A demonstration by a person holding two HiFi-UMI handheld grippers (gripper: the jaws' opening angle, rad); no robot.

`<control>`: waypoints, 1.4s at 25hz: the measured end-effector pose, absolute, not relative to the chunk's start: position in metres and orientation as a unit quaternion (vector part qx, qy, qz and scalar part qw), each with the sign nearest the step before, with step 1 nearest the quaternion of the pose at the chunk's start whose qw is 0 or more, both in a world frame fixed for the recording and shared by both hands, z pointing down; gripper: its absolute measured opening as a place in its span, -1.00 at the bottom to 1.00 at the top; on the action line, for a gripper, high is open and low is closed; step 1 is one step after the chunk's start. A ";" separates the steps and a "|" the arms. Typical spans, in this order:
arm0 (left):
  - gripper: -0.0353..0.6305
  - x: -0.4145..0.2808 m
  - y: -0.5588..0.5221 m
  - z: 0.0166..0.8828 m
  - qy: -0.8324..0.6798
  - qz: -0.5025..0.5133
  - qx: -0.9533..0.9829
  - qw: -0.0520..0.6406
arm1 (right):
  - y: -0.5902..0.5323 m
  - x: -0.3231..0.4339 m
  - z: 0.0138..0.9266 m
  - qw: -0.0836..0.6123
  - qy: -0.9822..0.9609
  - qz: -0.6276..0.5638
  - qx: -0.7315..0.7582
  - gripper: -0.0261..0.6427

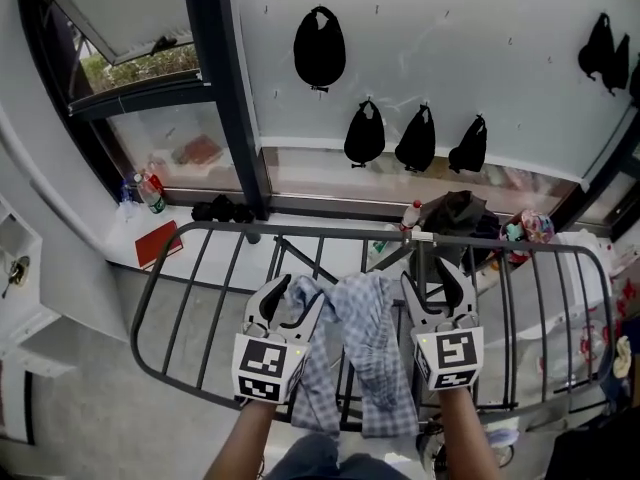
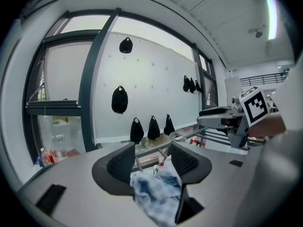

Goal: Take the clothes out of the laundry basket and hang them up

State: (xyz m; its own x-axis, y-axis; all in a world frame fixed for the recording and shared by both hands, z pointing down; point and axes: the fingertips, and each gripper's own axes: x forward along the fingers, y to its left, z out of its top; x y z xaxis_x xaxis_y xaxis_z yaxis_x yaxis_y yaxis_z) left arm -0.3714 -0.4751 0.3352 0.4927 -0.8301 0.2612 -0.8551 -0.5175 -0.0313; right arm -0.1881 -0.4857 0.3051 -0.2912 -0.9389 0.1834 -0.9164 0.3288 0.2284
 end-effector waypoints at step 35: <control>-0.16 0.129 -0.158 0.225 -0.055 0.026 0.997 -0.044 | -0.004 0.252 0.256 0.072 -0.457 -0.011 0.886 -0.23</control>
